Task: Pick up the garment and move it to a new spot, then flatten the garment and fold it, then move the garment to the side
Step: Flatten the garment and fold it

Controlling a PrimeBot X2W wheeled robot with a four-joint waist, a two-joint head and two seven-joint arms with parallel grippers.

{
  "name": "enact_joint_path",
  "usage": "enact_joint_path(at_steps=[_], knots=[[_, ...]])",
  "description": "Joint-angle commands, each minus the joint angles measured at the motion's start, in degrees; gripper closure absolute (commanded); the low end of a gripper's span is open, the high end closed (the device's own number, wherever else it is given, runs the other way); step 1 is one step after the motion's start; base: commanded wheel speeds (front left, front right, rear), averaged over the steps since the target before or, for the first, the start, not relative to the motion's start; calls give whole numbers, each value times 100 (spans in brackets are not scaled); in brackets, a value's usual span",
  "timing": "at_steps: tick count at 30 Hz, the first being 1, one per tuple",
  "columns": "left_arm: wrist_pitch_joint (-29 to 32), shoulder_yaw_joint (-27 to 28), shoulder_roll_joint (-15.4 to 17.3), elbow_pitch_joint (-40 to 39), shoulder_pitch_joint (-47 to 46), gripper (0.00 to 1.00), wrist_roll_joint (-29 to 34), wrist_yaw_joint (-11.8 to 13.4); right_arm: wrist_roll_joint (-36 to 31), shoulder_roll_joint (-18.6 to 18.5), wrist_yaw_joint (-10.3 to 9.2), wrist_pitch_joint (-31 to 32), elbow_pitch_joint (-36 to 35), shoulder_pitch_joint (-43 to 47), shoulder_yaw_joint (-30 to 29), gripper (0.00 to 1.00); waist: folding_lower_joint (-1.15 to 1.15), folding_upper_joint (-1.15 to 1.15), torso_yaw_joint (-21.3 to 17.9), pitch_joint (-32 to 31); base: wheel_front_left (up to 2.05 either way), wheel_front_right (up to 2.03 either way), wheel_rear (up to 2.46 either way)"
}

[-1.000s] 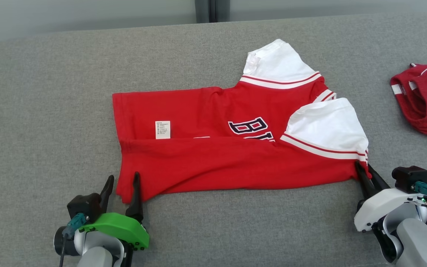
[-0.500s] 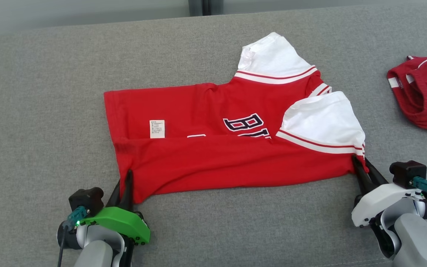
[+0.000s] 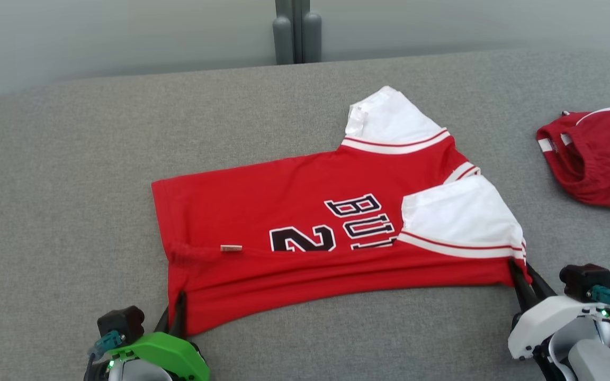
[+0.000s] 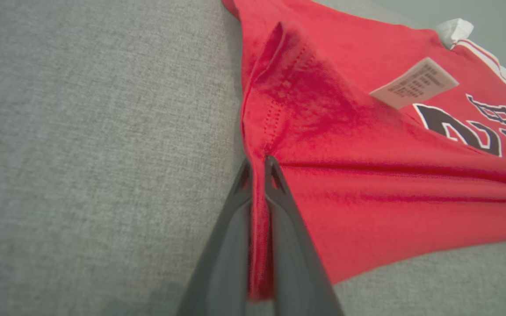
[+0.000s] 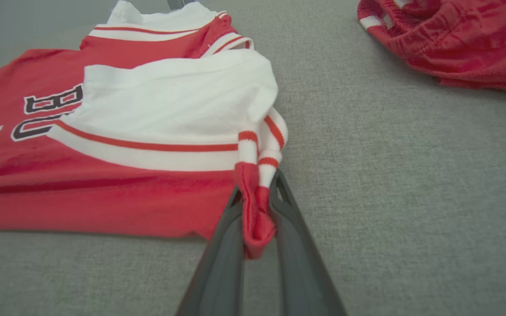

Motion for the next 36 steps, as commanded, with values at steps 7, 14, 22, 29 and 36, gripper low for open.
enact_joint_path(at_steps=[7, 14, 22, 29, 36], knots=[[14, -159, 179, 504, 297, 100, -188, 18, 100, 30, -18, 2, 67, 510, 75, 100, 0, 0, -18, -807, 0, 0, 0], [9, -243, 264, 646, 435, 100, -278, 17, 151, 125, -17, 2, 18, 806, 189, 100, 0, 0, 7, -1069, 0, 0, 0], [9, -195, 270, 721, 546, 100, -268, 16, 223, 101, -17, 2, -45, 1188, 304, 100, 0, 0, 56, -1135, 0, 0, 0], [9, 26, 242, 534, 481, 0, 13, 106, 107, 110, -15, 2, -61, 995, 8, 0, 0, 0, 64, -937, 0, 0, 0], [9, 453, 152, -274, 386, 0, 571, 232, -383, 166, -14, 2, -658, 692, -700, 0, 0, 0, 97, -575, 0, 0, 0]])
